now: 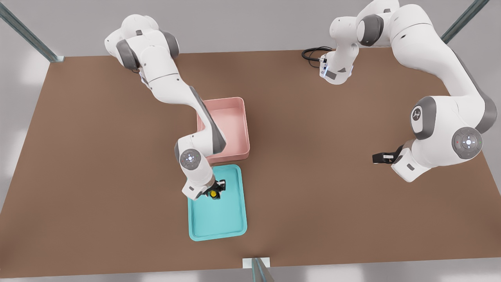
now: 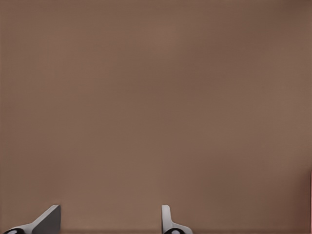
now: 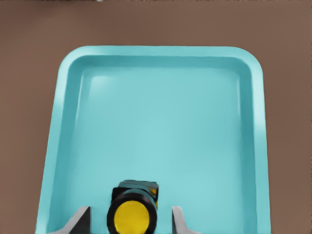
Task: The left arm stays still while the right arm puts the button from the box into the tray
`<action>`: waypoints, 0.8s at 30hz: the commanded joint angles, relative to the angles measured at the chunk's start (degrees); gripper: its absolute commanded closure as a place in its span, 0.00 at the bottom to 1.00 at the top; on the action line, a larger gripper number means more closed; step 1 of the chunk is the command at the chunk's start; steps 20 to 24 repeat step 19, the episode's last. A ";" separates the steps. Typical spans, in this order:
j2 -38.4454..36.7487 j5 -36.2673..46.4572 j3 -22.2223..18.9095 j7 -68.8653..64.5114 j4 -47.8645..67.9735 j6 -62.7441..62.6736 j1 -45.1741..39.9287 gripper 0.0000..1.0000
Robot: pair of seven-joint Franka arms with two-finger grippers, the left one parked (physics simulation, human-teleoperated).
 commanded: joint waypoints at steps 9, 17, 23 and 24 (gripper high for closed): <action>-30.62 -11.24 13.23 -12.01 9.40 -56.43 -22.83 0.00; -28.51 -17.66 13.14 -11.04 6.50 -53.35 -32.86 0.00; -28.69 -17.66 13.14 -11.04 5.79 -53.70 -32.86 0.00; -28.69 -17.66 13.14 -11.04 5.79 -53.70 -32.86 0.00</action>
